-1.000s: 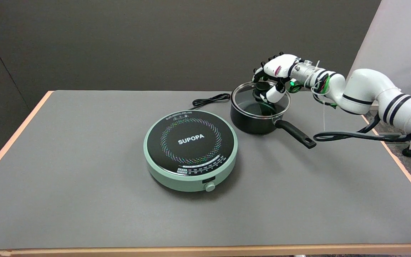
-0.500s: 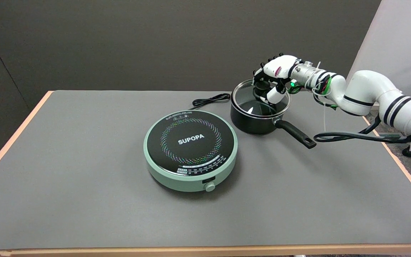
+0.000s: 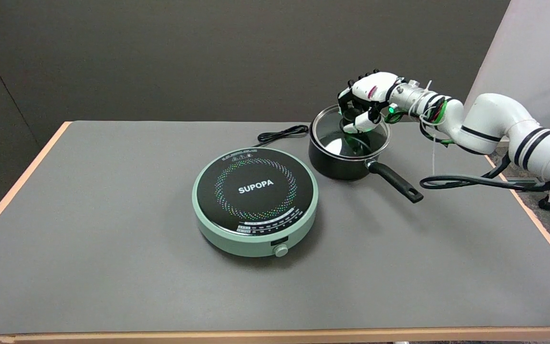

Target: Pick up the pot lid.

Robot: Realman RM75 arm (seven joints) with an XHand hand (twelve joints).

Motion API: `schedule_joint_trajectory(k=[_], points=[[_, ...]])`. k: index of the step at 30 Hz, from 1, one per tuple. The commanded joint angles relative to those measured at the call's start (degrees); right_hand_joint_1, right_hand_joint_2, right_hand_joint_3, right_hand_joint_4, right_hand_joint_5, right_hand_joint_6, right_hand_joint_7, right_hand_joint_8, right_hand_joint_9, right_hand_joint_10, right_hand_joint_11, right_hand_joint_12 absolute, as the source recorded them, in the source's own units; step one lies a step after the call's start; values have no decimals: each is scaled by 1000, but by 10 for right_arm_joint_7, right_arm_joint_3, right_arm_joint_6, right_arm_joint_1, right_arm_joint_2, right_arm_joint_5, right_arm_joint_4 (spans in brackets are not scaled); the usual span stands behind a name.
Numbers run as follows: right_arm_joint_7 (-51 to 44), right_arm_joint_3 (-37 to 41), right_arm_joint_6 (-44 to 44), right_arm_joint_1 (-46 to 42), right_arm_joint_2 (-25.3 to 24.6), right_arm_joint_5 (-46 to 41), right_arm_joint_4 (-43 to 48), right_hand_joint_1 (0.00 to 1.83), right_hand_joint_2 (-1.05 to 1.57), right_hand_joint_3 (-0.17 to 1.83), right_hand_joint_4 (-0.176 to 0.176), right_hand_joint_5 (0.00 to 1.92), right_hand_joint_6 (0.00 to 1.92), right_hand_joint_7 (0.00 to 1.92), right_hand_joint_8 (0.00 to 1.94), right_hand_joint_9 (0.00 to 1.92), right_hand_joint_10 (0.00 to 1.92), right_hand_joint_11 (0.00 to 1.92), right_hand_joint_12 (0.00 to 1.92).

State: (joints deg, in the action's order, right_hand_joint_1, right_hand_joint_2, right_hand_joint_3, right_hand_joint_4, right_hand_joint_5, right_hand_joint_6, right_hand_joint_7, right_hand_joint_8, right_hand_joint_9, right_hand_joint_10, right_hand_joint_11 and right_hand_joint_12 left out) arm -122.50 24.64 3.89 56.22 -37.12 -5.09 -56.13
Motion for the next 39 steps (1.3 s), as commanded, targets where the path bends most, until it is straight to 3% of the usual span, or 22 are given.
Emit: schedule_joint_trajectory(k=[1,3,7,20,21,22,29,39], points=[[0,5,10,-3,1,-17,1,1181,1100,237,-39,680,1442,919,1171,796,1274,560,941],[0,5,12,-4,1,-17,1,1174,1112,229,-36,668,1472,907,1192,794,1350,415,1455],[0,2,15,-5,1,-17,1,1151,1140,258,-41,598,1568,839,1321,761,1488,301,1758],[1,5,16,-4,4,-17,1,1141,1198,196,-69,540,1595,804,1422,741,1656,366,1787],[2,5,16,-4,5,-17,1,1151,1190,210,-55,532,1587,799,1431,738,1672,366,1805],[5,5,15,-3,6,-17,1,1318,1003,472,168,471,1413,766,1465,738,1698,342,1898],[41,32,9,-9,21,-18,0,1304,1060,455,176,386,1434,676,1583,645,1869,-1,1921],[41,37,16,-11,40,-18,0,1304,1054,469,176,363,1453,680,1585,638,1897,-1,1921]])
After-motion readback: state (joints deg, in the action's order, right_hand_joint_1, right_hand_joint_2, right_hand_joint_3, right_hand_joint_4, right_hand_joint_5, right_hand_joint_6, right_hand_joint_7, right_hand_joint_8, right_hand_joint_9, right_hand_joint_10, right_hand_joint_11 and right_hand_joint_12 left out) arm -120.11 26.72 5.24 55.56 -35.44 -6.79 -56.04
